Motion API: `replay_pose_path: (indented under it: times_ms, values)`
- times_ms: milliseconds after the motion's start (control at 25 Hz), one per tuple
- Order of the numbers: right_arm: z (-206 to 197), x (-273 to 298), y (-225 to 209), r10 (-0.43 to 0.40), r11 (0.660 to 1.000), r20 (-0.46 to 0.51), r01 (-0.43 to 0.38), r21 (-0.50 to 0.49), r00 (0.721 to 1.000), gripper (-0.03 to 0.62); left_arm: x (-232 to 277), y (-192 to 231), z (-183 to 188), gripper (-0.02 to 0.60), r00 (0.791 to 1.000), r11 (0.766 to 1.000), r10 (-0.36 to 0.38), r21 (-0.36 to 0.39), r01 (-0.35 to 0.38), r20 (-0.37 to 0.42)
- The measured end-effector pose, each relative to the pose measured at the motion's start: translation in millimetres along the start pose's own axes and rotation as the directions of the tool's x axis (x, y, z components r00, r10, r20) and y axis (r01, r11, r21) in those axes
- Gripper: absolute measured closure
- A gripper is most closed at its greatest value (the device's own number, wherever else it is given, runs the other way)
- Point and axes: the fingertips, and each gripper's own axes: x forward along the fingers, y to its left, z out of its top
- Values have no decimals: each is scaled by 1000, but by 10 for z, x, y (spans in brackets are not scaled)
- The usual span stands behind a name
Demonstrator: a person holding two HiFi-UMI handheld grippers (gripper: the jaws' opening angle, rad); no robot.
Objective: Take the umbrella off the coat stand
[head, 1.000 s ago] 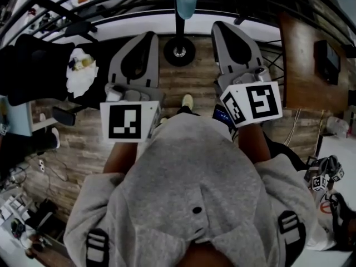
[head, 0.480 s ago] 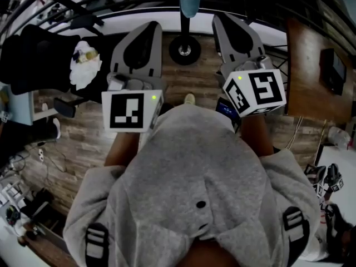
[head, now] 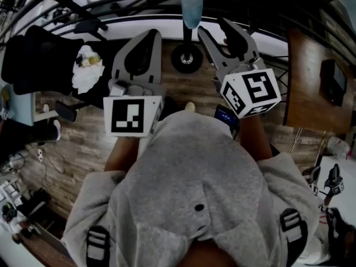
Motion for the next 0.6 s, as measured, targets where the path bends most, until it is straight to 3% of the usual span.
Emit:
replay_pose_path:
  times_ms: [600]
  values:
    - [-205,596,-242,-15,1000,-65,14,-25,998,297,408,357,-105,571,1000,1000,-11,-13,11,0]
